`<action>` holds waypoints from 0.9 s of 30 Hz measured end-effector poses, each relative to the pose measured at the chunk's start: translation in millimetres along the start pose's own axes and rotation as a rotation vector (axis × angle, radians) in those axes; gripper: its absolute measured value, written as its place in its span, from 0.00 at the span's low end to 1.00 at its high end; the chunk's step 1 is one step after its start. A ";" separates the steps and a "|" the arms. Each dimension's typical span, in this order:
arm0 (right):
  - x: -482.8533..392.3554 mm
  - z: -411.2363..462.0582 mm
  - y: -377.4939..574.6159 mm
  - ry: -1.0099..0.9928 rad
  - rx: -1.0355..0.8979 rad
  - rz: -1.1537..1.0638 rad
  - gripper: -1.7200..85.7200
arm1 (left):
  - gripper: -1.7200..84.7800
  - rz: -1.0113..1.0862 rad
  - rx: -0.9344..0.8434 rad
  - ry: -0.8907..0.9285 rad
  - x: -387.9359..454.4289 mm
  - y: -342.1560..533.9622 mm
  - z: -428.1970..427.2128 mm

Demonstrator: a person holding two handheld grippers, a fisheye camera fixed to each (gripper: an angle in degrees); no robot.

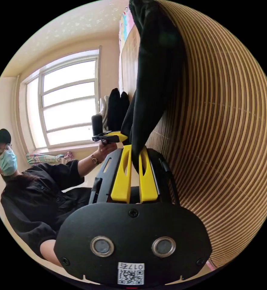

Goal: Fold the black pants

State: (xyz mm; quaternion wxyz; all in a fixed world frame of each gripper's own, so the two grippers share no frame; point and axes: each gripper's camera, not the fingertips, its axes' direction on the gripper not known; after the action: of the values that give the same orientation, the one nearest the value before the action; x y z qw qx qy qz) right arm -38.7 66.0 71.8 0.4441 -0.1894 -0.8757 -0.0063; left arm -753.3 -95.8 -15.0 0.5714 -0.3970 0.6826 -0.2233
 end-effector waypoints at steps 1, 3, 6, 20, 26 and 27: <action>-32.3 -11.9 12.1 -0.014 0.005 -0.077 0.03 | 0.07 0.034 0.041 0.073 13.3 15.1 -14.3; -89.2 -30.8 29.1 -0.043 0.033 -0.194 0.03 | 0.07 0.124 0.093 0.156 46.2 35.2 -36.1; -199.3 -63.9 47.5 -0.055 0.111 -0.417 0.02 | 0.07 0.306 0.193 0.229 119.9 57.6 -74.5; -569.4 -159.3 24.4 0.354 0.358 -1.012 0.02 | 0.07 0.889 0.744 0.062 421.4 28.9 -211.0; -448.2 -146.9 -129.0 0.625 0.266 -0.654 0.02 | 0.07 0.547 0.610 -0.151 356.7 -115.2 -141.2; -433.0 -145.3 -142.5 0.635 0.261 -0.616 0.02 | 0.07 0.524 0.601 -0.166 346.1 -128.1 -131.3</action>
State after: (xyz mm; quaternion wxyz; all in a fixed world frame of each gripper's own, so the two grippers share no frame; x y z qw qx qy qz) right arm 257.0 -233.5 -155.6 0.6879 0.1482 -0.7054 -0.0854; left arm -853.3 -466.2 -94.0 0.7527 -0.0415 0.6166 -0.2269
